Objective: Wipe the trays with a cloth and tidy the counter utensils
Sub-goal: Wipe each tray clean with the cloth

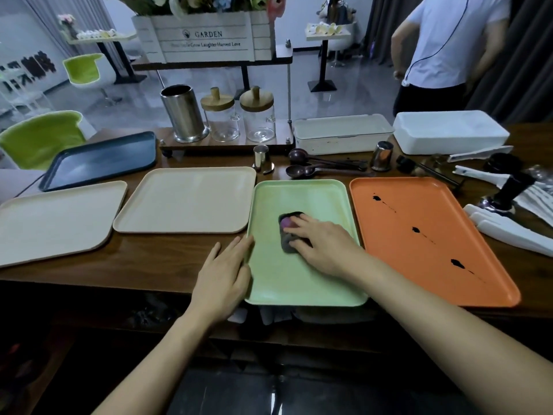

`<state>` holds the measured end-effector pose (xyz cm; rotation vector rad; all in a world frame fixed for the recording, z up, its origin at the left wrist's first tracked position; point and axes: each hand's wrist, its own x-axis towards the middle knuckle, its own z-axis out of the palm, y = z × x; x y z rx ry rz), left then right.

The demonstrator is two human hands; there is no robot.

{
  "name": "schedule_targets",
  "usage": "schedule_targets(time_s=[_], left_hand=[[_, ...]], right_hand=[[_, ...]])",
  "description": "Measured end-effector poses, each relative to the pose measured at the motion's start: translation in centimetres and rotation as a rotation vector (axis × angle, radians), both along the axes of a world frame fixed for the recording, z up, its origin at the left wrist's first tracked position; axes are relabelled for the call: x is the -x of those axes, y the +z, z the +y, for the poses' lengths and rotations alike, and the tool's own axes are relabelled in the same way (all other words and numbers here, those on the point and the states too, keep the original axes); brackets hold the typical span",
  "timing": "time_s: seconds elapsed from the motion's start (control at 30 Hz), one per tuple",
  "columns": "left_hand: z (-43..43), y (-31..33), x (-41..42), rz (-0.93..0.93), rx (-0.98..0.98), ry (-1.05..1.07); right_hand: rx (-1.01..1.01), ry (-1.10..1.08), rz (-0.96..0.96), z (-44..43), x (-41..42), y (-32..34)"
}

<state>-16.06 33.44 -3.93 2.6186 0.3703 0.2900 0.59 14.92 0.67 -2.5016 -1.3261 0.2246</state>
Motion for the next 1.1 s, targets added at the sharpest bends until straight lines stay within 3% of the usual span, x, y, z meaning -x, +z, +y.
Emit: schedule_targets(time_s=[0.17, 0.33, 0.47, 0.67, 0.87, 0.97, 1.1], left_hand=[[-0.3, 0.1, 0.1, 0.007, 0.007, 0.004], [-0.2, 0.0, 0.0, 0.003, 0.005, 0.009], [-0.5, 0.2, 0.1, 0.003, 0.004, 0.013], [-0.4, 0.7, 0.1, 0.009, 0.034, 0.003], [0.5, 0.8, 0.0, -0.134, 0.058, -0.104], [1.0, 1.7, -2.2, -0.148, -0.006, -0.255], [1.8, 3.2, -5.5, -0.164, 0.077, -0.355]], right_hand=[[0.041, -0.256, -0.075, -1.1, -4.6, 0.1], [0.026, -0.288, -0.212, -1.7, 1.3, -0.7], [-0.072, -0.179, -0.026, -3.3, 6.3, -1.4], [-0.218, -0.113, 0.107, -4.8, 5.7, -1.4], [-0.336, -0.167, -0.125, -4.9, 6.7, -1.9], [-0.418, -0.256, -0.062, -3.8, 6.0, -1.0], [-0.621, -0.419, 0.151, -1.5, 4.7, 1.1]])
